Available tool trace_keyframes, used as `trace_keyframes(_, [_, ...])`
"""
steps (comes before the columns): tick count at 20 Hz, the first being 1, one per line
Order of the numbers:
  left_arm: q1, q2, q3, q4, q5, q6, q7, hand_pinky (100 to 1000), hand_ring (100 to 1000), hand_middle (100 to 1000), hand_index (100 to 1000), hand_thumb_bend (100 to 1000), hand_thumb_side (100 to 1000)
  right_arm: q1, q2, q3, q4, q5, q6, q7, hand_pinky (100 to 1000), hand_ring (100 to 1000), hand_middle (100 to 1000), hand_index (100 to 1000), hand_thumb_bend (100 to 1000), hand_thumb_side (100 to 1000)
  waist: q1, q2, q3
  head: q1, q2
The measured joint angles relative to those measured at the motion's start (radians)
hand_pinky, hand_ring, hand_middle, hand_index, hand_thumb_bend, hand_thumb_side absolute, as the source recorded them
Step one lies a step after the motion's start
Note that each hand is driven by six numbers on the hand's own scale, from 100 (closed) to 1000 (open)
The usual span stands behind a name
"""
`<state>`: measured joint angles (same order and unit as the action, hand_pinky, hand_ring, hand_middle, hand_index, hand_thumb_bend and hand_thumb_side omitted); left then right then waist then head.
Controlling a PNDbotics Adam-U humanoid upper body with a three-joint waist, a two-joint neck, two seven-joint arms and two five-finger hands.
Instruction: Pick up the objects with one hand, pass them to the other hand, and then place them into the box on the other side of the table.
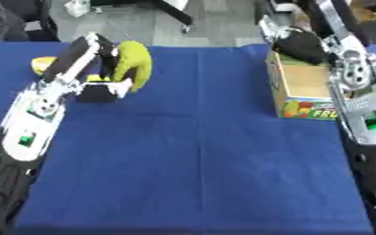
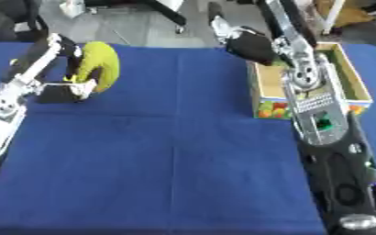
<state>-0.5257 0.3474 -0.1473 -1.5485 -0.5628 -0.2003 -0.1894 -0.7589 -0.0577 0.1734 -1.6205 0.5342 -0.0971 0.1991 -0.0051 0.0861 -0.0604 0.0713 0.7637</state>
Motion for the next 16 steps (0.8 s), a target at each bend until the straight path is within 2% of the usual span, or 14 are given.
trace_keyframes(4, [-0.020, -0.043, -0.022, 0.028, -0.019, -0.033, 0.003, 515, 230, 197, 334, 100, 195, -0.027, 0.078, 0.054, 0.016, 0.080, -0.029, 0.055, 812, 755, 820, 925, 168, 388, 0.000, 0.000, 0.001, -0.004, 0.000])
trace_keyframes(8, [-0.036, -0.078, -0.037, 0.056, -0.022, -0.069, 0.013, 517, 234, 200, 337, 100, 199, -0.038, 0.133, 0.094, 0.034, 0.115, -0.057, 0.095, 811, 754, 820, 926, 176, 391, 0.000, 0.000, 0.007, -0.011, 0.000])
trace_keyframes(16, [-0.048, -0.110, -0.047, 0.084, -0.029, -0.118, 0.051, 520, 235, 202, 337, 100, 193, -0.040, 0.168, 0.111, 0.049, 0.123, -0.069, 0.133, 810, 753, 820, 926, 191, 397, -0.004, 0.000, 0.011, -0.011, 0.000])
